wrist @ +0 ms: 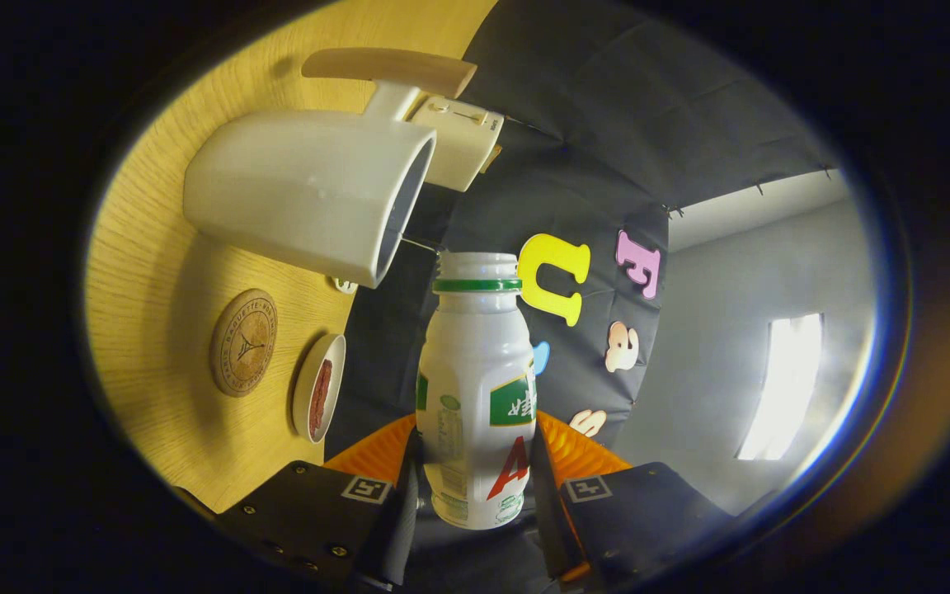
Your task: Take the bottle from table, then pour the juice into the cup, finally place the bottle on the coaster
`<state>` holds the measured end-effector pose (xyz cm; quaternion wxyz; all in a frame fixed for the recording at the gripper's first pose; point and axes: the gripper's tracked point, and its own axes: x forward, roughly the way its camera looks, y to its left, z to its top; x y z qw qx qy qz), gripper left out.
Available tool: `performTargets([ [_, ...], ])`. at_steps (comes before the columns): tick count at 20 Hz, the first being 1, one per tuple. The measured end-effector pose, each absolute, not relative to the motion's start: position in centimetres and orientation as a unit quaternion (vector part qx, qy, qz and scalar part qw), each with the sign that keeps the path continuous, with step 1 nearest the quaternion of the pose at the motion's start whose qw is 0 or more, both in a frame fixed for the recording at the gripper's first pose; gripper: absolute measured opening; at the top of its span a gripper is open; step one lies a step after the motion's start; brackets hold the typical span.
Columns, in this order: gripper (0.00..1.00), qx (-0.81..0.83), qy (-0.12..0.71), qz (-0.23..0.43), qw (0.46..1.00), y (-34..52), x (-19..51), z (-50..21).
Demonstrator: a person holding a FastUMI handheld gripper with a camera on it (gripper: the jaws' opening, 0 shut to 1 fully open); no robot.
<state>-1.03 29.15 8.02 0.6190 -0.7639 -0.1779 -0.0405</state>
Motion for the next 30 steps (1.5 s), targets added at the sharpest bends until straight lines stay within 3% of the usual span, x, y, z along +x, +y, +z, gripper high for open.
performTargets([
  [30,0.61,-0.825,-0.238,-0.04,0.511,31.6,-2.1,8.6],
])
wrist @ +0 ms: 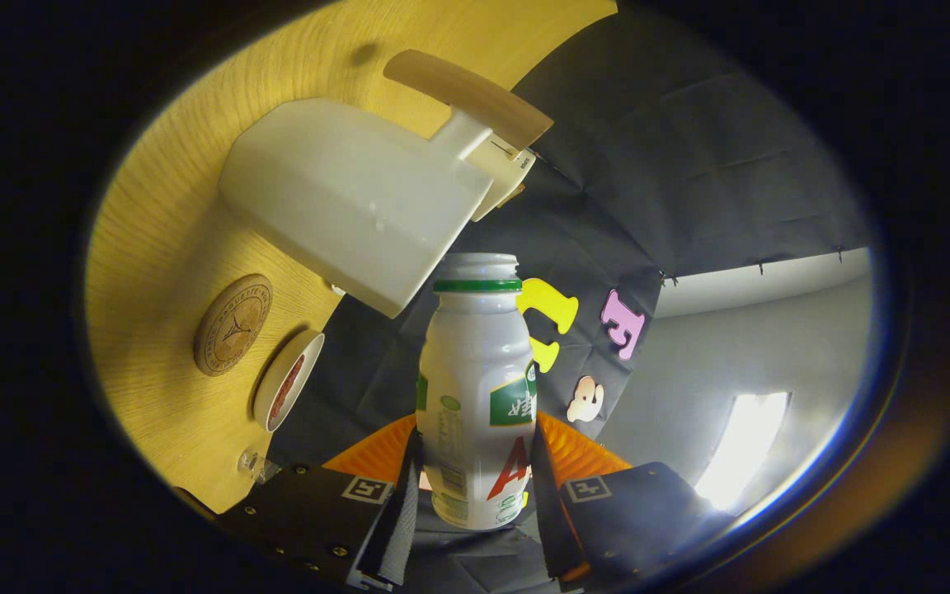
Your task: Take the bottle from table, then pour the juice into the cup, finally place the bottle on the coaster
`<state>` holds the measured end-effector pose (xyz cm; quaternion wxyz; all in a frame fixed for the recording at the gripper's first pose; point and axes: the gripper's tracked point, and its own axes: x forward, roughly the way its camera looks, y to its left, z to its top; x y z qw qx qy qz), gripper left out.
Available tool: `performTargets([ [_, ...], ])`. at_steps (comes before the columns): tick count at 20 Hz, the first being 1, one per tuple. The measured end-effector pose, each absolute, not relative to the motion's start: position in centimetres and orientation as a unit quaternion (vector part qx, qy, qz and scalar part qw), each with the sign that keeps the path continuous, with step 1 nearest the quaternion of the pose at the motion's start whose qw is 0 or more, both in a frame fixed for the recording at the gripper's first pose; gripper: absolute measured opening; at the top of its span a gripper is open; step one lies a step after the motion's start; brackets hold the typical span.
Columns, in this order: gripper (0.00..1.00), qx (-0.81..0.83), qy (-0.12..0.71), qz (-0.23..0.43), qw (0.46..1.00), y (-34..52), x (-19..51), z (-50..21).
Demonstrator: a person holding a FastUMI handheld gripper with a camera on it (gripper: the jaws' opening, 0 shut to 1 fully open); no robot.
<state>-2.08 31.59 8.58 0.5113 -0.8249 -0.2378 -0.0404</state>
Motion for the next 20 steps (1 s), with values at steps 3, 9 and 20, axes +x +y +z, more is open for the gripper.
performTargets([
  [3,0.61,-0.828,-0.241,-0.04,0.504,31.7,-2.1,8.5],
  [9,0.61,-0.832,-0.243,-0.038,0.497,31.9,-2.2,8.3],
  [20,0.61,-0.733,-0.168,-0.012,0.658,28.7,-0.9,8.6],
])
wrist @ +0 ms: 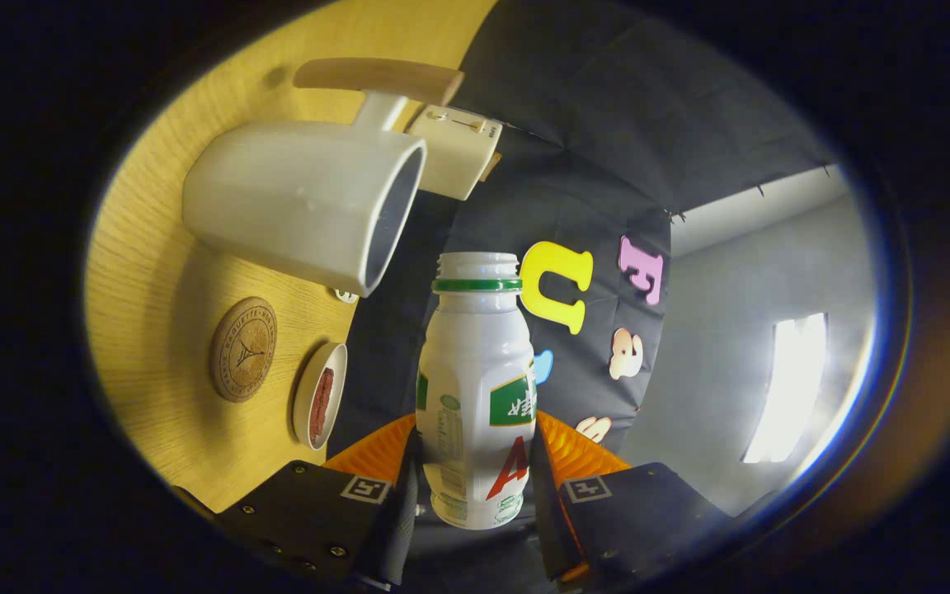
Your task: Take the bottle from table, then pour the juice into the cup, finally place the bottle on the coaster
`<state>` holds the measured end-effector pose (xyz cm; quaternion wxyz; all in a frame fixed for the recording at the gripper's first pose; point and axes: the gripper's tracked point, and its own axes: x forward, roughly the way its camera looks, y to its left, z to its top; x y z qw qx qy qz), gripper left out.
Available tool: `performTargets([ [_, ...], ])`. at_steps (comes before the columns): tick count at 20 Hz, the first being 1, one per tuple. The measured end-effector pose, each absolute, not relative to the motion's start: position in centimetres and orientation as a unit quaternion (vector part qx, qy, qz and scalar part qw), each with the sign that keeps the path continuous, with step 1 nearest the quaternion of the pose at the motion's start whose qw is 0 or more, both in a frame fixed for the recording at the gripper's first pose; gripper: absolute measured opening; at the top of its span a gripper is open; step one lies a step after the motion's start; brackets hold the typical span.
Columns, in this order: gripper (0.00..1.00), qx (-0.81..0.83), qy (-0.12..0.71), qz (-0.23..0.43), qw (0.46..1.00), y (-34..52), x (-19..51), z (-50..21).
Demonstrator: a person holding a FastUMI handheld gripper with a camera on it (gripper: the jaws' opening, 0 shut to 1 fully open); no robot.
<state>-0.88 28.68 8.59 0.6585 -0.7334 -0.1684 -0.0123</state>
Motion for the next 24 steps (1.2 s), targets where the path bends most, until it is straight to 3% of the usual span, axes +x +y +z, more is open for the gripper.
performTargets([
  [13,0.62,-0.436,-0.112,0.051,0.891,27.5,-0.9,11.2],
  [19,0.62,-0.273,-0.064,0.1,0.955,27.2,0.5,11.0],
  [24,0.62,-0.159,-0.026,0.134,0.978,27.4,1.6,8.9],
])
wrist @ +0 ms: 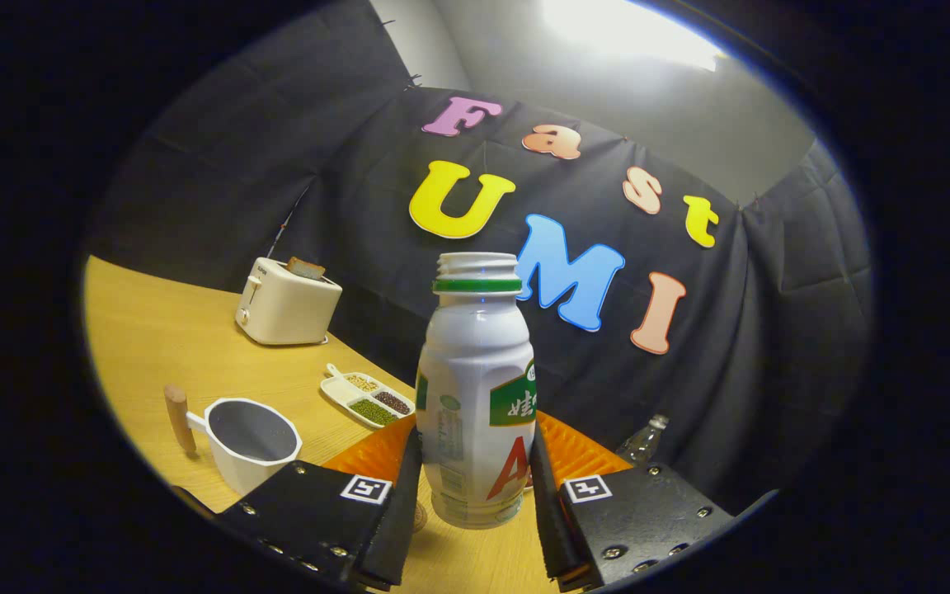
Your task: Take the bottle from table, then pour the juice into the cup, finally place the bottle on the coaster
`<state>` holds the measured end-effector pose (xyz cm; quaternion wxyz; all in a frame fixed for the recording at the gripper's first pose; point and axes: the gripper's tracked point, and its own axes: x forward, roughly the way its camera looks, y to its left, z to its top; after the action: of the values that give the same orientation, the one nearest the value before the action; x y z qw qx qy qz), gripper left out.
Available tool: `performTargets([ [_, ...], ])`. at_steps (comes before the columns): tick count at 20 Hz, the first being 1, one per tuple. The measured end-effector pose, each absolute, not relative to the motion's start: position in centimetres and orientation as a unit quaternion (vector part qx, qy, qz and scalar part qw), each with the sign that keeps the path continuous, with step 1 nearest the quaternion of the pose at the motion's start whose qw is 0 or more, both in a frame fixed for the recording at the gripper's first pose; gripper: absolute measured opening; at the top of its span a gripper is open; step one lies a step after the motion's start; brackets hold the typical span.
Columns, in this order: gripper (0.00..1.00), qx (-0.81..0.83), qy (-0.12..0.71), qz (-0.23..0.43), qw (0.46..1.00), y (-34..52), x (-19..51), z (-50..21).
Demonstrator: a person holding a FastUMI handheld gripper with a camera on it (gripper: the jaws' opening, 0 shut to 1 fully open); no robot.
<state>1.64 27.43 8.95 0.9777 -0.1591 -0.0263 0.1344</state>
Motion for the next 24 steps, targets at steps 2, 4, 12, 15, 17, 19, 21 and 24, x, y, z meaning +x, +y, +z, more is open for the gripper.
performTargets([
  [2,0.62,-0.119,-0.007,0.144,0.982,27.8,2.0,7.8],
  [4,0.62,-0.088,0.001,0.152,0.984,28.2,2.4,6.9],
  [12,0.61,-0.025,0.034,0.18,0.983,30.2,4.3,3.7],
  [15,0.61,-0.02,0.049,0.181,0.982,30.5,5.0,2.3],
  [17,0.61,-0.003,0.06,0.188,0.98,31.0,5.3,1.4],
  [19,0.61,0.004,0.069,0.19,0.979,31.3,5.7,0.5],
  [21,0.61,0.0,0.072,0.19,0.979,31.5,5.7,0.0],
  [24,0.62,0.017,0.065,0.186,0.98,31.4,5.8,-0.3],
])
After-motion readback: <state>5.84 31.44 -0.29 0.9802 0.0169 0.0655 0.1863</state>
